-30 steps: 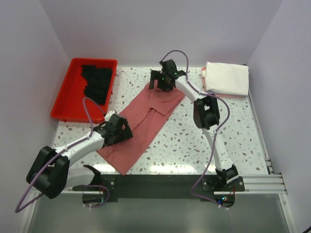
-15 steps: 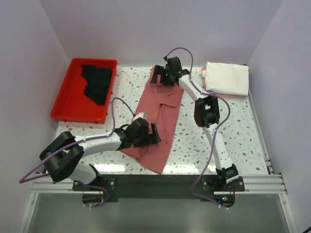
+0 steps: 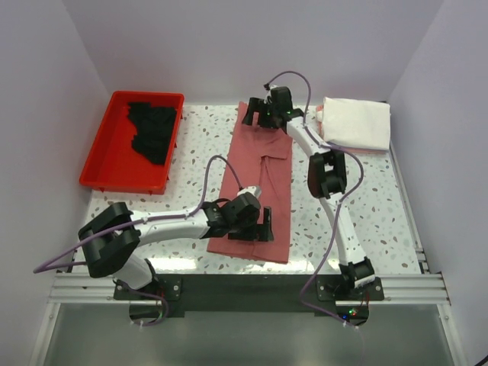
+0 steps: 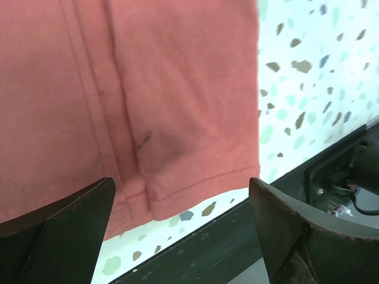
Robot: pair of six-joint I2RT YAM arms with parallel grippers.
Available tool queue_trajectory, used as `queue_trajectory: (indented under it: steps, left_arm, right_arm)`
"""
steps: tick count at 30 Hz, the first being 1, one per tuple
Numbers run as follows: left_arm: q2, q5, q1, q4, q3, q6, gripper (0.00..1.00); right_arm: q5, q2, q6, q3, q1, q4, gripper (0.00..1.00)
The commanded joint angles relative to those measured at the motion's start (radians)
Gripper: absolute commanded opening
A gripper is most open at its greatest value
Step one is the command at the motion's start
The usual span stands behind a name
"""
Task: Fold and stack the t-shirts
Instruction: Fold the tshirt
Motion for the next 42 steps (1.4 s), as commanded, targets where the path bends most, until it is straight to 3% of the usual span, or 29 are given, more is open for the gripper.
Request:
queue_trajectory:
  steps: [1,9,14,16,17,20,21,25,29,34,38,42]
  left_arm:
    - [-0.034,-0.02,0.001,-0.034,0.104,0.068,1.0]
    - [-0.131,-0.158,0.007,-0.192,0.141,0.1,1.0]
    - [-0.289,-0.305,0.053,-0.316,0.02,0.021,1.0]
    - [-0.371,-0.322,0.104,-0.361,-0.076,-0.002,1.0]
    - [-0.399,-0.313,0.128,-0.371,-0.112,-0.012,1.0]
    - [-0.513,-0.273,0.22,-0.382,-0.238,-0.018,1.0]
    - [-0.537,-0.263,0.23,-0.37,-0.264,-0.019,1.0]
    - [-0.608,-0.194,0.231,-0.336,-0.356,-0.019,0.98]
    - [-0.574,-0.109,0.231,-0.275,-0.408,-0.012,0.87]
    - [-0.484,-0.023,0.23,-0.178,-0.426,0.001,0.61]
    - [-0.438,0.009,0.23,-0.132,-0.417,0.016,0.34]
    - [-0.425,0.043,0.231,-0.155,-0.416,0.019,0.2]
  right_arm:
    - [-0.021,-0.089,-0.11,0.024,0.011,-0.112,0.99]
    - [0.05,-0.39,-0.227,-0.058,0.037,-0.186,0.99]
    - [0.143,-0.554,-0.255,-0.208,0.068,-0.258,0.99]
    - [0.186,-0.701,-0.237,-0.409,0.079,-0.237,0.99]
    - [0.224,-0.762,-0.212,-0.61,0.082,-0.203,0.99]
    - [0.203,-1.025,-0.108,-0.941,0.082,0.023,0.99]
    - [0.202,-1.092,-0.056,-1.129,0.082,0.138,0.99]
    - [0.166,-1.281,0.012,-1.367,0.082,0.202,0.99]
    - [0.133,-1.323,0.038,-1.483,0.082,0.147,0.99]
    - [0.15,-1.344,0.043,-1.542,0.08,0.104,0.99]
    - [0.136,-1.374,0.06,-1.588,0.082,0.104,0.99]
    - [0.154,-1.419,0.06,-1.606,0.082,0.067,0.99]
